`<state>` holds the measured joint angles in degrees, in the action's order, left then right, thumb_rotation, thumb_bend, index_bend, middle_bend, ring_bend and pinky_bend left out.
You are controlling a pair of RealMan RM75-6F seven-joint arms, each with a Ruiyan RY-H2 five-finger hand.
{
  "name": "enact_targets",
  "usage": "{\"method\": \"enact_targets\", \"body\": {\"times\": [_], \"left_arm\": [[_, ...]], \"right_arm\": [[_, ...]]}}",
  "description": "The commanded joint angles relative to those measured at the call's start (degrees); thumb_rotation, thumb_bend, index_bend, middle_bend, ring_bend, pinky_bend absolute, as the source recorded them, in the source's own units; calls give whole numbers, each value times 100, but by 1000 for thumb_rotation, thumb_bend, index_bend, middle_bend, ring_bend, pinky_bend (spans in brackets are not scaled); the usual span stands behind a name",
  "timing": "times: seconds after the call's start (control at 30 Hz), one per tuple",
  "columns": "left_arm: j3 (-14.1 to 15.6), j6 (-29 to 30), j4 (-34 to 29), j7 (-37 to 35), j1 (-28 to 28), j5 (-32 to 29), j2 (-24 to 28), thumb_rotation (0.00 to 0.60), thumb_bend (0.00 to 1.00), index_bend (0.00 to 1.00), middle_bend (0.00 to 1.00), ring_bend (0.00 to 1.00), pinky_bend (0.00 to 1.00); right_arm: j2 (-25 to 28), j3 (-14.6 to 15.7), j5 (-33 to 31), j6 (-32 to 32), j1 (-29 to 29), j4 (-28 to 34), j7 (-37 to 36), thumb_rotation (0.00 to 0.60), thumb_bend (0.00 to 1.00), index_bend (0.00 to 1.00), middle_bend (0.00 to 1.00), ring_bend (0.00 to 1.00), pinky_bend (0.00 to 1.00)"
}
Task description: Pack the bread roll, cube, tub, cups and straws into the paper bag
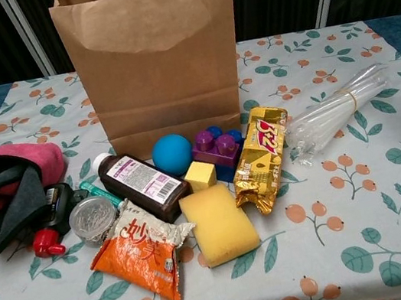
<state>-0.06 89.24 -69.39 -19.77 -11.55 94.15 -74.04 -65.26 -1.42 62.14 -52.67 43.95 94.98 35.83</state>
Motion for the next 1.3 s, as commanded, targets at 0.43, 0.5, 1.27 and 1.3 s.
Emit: {"method": "enact_targets", "body": {"times": [0.43, 0.5, 1.27, 1.3], "left_arm": [[-198, 99, 82, 112, 56, -238, -40, 600, 127, 252, 279, 177, 254], [-210, 76, 100, 114, 54, -265, -53, 600, 127, 253, 279, 177, 253], [-164, 109, -5, 54, 66, -168, 5, 600, 127, 253, 280, 177, 254], [-159, 116, -20, 50, 70, -161, 11, 600, 127, 253, 280, 177, 254]], "right_arm": [[-1670, 79, -30, 843, 395, -1911, -24, 600, 0, 134, 193, 14, 40], [-1770, 77, -29, 884, 410, -2022, -49, 600, 0, 146, 198, 22, 40], [-1361, -412, 600, -455, 154, -1207, -174, 600, 179, 710, 557, 434, 386], [-1127, -505, 639, -603, 128, -875, -170, 600, 179, 710, 557, 434, 387]]}}
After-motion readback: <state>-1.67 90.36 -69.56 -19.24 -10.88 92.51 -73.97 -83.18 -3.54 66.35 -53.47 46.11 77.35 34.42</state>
